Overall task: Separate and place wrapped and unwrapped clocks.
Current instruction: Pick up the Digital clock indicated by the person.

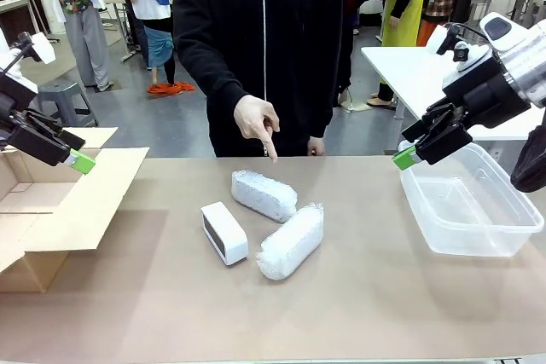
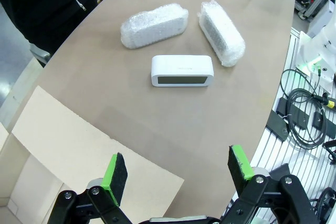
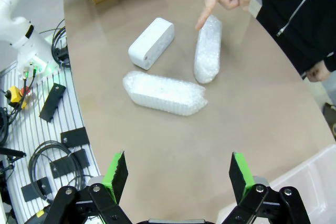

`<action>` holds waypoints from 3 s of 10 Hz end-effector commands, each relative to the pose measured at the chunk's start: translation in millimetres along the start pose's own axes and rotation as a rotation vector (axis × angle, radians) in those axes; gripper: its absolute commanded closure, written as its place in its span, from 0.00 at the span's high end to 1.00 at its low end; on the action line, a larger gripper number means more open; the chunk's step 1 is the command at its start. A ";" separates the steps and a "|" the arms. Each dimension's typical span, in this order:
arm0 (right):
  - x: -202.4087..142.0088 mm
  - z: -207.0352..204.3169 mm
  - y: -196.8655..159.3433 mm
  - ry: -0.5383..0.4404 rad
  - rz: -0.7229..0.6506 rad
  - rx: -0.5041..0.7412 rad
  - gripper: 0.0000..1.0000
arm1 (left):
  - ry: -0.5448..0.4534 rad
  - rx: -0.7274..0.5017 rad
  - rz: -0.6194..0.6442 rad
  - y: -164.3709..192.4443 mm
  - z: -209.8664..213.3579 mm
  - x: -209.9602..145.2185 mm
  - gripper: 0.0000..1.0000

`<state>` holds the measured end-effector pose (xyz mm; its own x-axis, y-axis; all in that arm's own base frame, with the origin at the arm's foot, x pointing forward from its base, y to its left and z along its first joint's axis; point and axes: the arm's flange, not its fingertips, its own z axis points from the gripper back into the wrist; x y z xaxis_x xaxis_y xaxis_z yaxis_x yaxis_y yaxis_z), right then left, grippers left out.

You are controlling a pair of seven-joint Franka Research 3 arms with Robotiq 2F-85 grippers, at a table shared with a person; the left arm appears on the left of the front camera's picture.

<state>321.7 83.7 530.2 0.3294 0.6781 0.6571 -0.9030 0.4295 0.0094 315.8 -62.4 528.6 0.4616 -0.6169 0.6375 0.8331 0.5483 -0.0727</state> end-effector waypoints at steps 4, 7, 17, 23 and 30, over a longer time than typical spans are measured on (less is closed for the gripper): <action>0.0 -1.7 0.0 -0.012 -0.004 0.018 1.00 | 0.067 -0.024 0.008 -30.8 -63.3 70.5 1.00; 0.0 -1.7 0.0 -0.012 -0.004 0.018 1.00 | 0.124 -0.135 -0.014 -75.9 -123.6 117.5 1.00; 0.0 -1.7 0.0 -0.012 -0.004 0.018 1.00 | 0.390 -0.104 -0.099 -144.3 -323.1 156.4 1.00; 0.0 -1.7 0.0 -0.012 -0.004 0.018 1.00 | 0.381 -0.036 -0.051 -147.1 -365.7 157.0 1.00; 0.0 -1.7 0.0 -0.012 -0.004 0.018 1.00 | 0.435 -0.015 -0.067 -147.9 -380.5 150.7 0.80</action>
<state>321.4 83.5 530.2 0.3312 0.6809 0.6532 -0.9017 0.4323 0.0066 378.3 -444.4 337.0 0.4760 -0.8357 0.2741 0.8762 0.4774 -0.0659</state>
